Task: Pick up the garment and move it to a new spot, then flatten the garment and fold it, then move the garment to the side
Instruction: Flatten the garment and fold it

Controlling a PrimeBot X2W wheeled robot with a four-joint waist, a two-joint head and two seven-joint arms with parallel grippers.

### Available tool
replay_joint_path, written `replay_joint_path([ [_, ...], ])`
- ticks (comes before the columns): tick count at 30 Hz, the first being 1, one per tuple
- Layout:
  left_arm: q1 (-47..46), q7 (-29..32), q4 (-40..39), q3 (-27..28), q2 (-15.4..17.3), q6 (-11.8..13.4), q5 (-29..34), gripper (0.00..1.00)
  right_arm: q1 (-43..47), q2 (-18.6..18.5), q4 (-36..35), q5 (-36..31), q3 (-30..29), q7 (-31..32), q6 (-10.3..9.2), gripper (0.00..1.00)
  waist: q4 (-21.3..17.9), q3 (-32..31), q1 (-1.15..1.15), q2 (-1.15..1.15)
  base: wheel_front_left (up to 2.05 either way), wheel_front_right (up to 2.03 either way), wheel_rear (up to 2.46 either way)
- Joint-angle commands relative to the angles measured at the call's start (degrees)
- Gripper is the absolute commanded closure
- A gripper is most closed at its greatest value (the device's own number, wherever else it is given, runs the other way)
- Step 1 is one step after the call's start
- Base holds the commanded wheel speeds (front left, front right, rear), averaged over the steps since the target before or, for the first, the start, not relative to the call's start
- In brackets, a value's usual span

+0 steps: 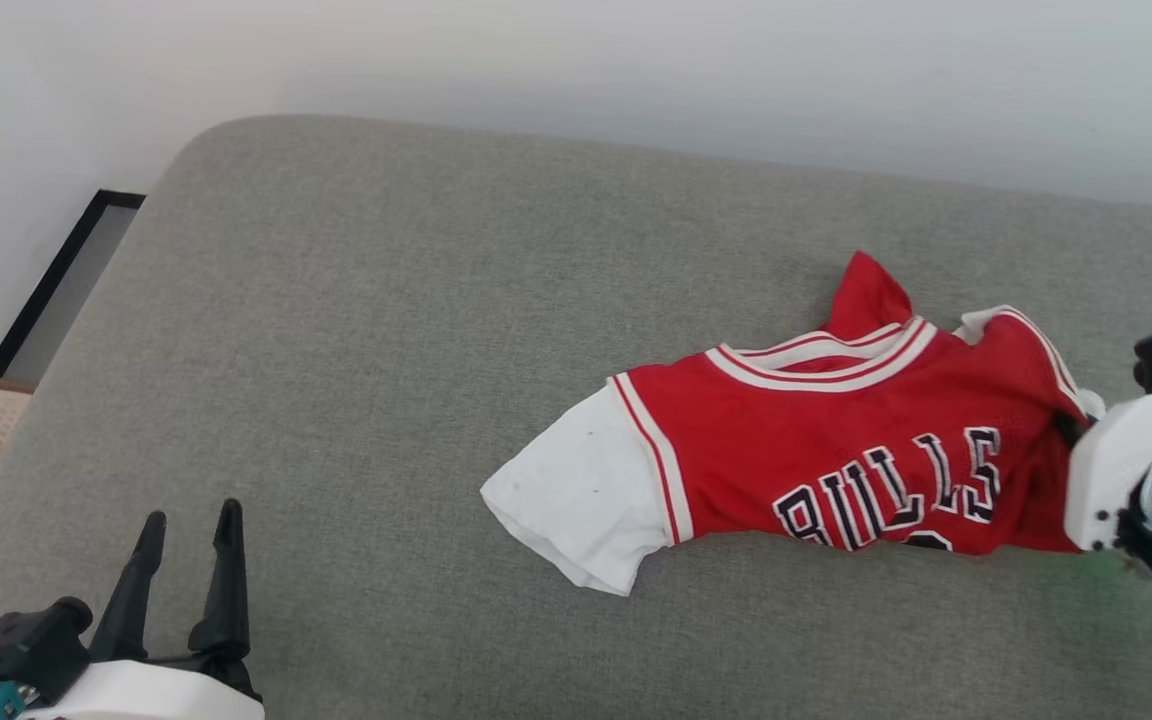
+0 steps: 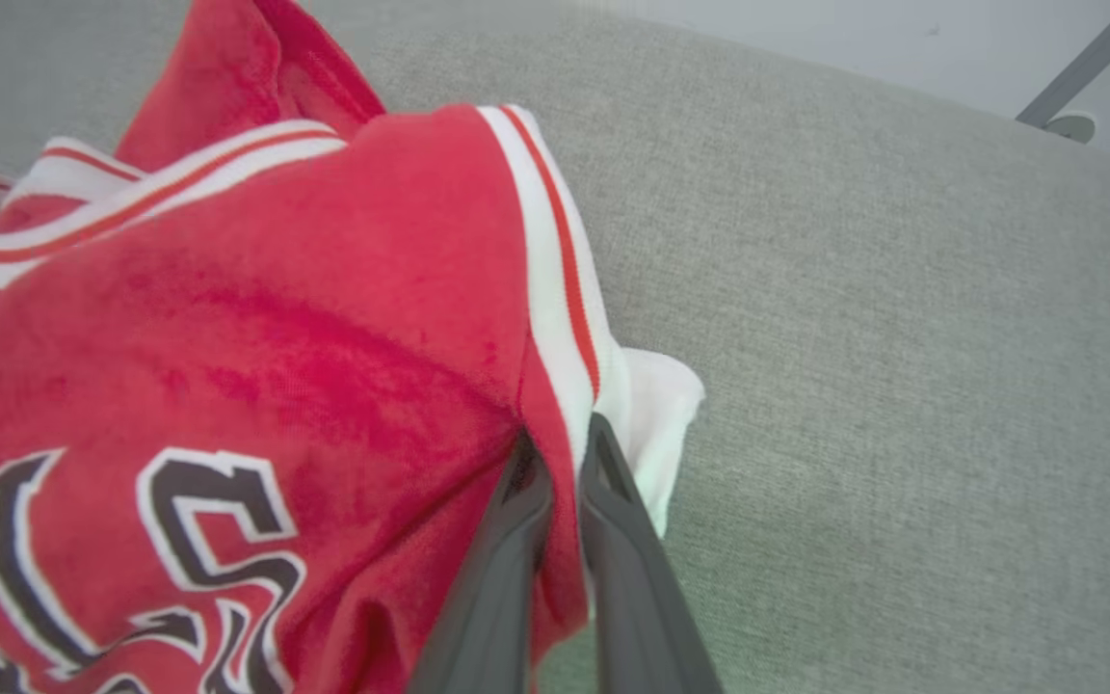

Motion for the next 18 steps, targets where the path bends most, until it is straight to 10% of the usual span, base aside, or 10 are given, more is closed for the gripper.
replay_joint_path([
  [1, 0.9, -0.3, -0.1, 0.7, -0.4, -0.5, 0.7, 0.0, 0.9, 0.9, -1.9, -0.4, 0.6, -0.1, -0.26, 1.0, -0.3, -0.3, 0.0, 0.0, 0.0, 0.0, 0.0],
  [16, 2.2, -0.3, 0.8, 3.0, -3.0, -2.7, 3.6, 0.0, 10.4, 9.0, -22.6, 0.9, 12.1, 8.5, -0.15, 1.0, 0.8, -1.8, 0.0, 0.0, 0.0, 0.0, 0.0],
  [17, 2.2, -0.3, 0.9, 3.0, -3.1, -2.8, 3.7, 0.0, 10.8, 9.2, -22.8, 0.5, 12.4, 9.0, -0.15, 0.92, 0.8, -1.9, 0.0, 0.0, 0.0, 0.0, 0.0],
  [18, 2.3, -0.3, 0.9, 3.0, -3.3, -2.8, 3.8, 0.0, 11.3, 9.4, -23.1, 0.3, 12.8, 9.3, -0.16, 0.6, 0.9, -1.9, 0.0, 0.0, 0.0, 0.0, 0.0],
])
